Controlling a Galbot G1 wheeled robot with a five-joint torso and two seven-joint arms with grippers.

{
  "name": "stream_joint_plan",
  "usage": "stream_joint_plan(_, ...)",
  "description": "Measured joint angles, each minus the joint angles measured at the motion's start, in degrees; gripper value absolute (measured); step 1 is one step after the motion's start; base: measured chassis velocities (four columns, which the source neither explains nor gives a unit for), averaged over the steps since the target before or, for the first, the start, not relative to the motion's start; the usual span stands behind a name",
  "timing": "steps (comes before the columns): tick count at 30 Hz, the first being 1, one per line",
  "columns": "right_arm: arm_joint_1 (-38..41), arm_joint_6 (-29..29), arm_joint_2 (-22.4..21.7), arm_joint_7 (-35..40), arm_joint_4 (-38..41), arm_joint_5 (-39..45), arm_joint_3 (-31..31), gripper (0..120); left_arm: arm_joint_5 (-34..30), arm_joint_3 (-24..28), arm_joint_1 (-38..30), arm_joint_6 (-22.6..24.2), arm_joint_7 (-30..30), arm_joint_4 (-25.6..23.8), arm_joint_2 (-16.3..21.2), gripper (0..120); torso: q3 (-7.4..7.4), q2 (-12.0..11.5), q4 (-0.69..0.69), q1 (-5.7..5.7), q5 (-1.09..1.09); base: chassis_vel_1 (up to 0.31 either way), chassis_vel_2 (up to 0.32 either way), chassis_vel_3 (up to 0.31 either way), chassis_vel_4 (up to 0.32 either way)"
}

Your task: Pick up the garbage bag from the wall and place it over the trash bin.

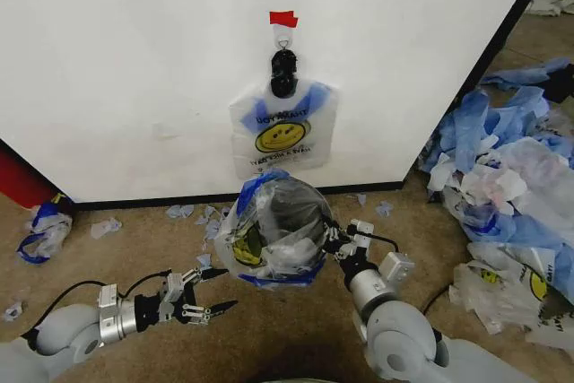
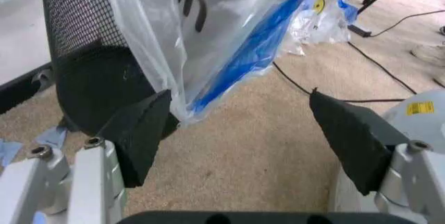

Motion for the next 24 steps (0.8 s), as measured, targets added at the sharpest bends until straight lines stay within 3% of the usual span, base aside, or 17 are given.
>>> stream_joint_plan(10,-0.3,0.4,-1.0,-0.7,-1.1,-0.6,0.3,0,0.0,-1.0,0.9,-0.6,0.0,0.4,1.4,81,0.0,0.0,0.0,0.0,-0.01,0.0,0.0,0.0,0.0)
stream_joint_plan(24,-2.2,1.2,-2.0,-2.6,-1.8,-3.3,-1.4,0,-3.5,-1.9,-4.9,1.5,-2.0,1.0,4.1,81,0.0,0.0,0.0,0.0,0.0,0.0,0.0,0.0,0.0)
